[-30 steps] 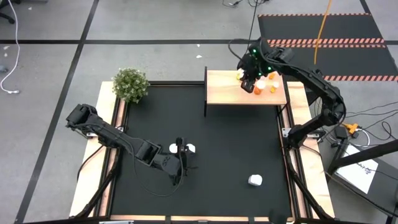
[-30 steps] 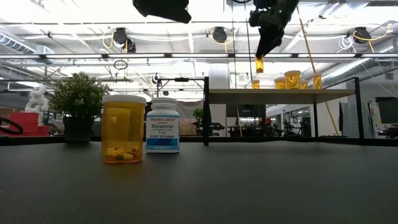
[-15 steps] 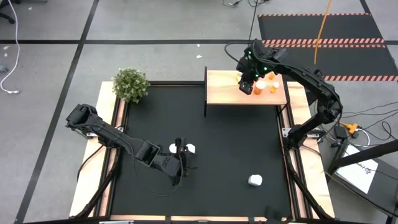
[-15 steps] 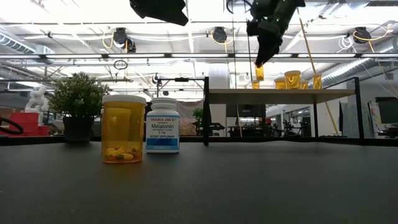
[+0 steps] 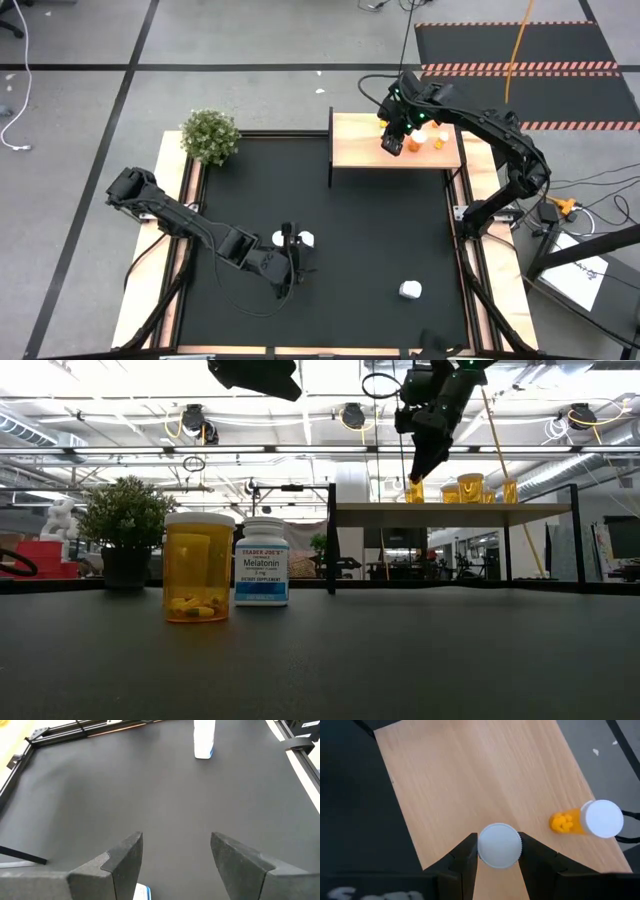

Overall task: Pick and place medicine bottles onto shelf by color
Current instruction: Put the small orange pill bottle on the shelf

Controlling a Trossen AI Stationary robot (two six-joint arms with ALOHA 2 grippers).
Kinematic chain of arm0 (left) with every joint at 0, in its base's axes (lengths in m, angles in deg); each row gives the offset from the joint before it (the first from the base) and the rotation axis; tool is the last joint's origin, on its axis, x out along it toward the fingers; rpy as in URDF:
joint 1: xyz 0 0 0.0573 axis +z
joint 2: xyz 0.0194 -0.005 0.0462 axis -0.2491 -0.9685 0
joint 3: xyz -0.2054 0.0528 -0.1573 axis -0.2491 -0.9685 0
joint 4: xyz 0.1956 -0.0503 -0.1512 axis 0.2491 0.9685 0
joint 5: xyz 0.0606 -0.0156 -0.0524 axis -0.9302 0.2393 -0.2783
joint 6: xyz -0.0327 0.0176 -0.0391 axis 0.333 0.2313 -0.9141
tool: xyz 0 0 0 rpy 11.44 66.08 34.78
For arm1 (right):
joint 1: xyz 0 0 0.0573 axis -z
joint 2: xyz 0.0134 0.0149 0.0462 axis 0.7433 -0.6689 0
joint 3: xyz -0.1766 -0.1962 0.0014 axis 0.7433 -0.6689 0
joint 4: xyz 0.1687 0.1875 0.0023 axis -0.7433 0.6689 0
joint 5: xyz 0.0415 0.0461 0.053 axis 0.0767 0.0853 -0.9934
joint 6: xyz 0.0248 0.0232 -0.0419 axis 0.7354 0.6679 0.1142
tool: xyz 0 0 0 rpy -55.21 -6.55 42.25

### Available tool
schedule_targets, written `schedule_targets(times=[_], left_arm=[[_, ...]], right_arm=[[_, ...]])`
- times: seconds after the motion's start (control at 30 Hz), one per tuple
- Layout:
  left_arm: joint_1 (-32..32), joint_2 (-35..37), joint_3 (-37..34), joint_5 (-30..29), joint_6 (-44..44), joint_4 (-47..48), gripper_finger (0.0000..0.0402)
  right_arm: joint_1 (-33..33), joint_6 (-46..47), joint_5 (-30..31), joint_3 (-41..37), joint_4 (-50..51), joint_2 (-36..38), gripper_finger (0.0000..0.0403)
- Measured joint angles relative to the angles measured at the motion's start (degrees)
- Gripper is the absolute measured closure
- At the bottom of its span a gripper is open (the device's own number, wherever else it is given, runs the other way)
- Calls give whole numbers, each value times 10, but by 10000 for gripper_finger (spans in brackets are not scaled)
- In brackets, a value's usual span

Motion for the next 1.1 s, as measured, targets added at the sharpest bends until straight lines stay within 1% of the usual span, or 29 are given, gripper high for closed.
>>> schedule_targets(times=[0.13,0.57,0.87,1.03,1.1], left_arm=[[0,0,0,0,0,0,167],[0,0,0,0,0,0,167],[0,0,0,0,0,0,167],[0,0,0,0,-1,0,167],[0,0,0,0,-1,0,167]], right_arm=[[0,-8,0,0,10,0,282],[-1,-10,-2,-35,-20,2,281],[-1,-10,2,-38,-18,2,262],[-1,-10,32,-38,-22,2,256],[-1,-9,32,-38,-22,2,253]])
